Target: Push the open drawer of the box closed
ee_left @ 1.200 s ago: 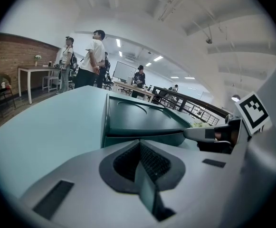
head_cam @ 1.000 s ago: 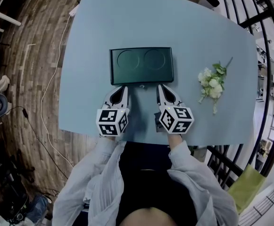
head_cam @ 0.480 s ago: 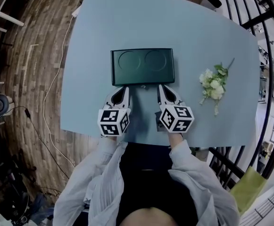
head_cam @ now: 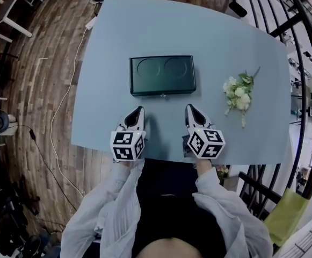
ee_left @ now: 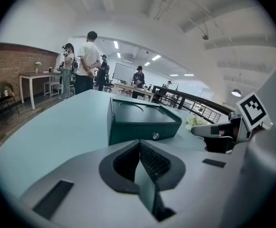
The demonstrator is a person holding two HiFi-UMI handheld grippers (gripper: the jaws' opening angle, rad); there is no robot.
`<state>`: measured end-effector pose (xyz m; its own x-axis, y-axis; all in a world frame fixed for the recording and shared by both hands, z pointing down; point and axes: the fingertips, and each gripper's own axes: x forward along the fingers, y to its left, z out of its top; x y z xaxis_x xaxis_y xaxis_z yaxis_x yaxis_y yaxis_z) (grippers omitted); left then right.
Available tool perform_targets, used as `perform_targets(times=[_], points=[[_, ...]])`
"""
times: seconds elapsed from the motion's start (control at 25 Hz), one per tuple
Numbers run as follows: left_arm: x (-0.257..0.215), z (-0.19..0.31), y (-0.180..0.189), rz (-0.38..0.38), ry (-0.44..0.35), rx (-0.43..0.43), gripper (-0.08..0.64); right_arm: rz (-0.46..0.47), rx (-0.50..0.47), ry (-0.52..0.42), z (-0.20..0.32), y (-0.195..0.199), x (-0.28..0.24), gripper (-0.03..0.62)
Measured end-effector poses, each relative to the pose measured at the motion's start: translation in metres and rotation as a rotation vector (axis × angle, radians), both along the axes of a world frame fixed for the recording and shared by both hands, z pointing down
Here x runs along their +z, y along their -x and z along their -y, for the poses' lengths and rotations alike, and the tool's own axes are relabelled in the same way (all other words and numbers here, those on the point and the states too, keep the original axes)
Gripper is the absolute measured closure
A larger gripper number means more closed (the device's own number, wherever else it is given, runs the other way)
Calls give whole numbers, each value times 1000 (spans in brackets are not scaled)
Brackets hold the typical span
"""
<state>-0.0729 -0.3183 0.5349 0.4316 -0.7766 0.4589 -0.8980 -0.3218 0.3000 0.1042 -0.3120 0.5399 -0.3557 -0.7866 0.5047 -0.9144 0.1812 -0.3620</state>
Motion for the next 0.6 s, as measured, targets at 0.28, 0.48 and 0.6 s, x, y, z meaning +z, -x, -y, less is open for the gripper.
perform_targets(times=[0.28,0.48,0.6], points=[[-43,-43,6,6,-139,62,544,-10,12,-87,-50,-2,-36,586],[-68,-71,6,25,-214,87,544,-6,-11,-136,-82,7,-56,586],[-79,-89,5,13,-243,99,545,-9,-25,-164,-99,10,-67,586]])
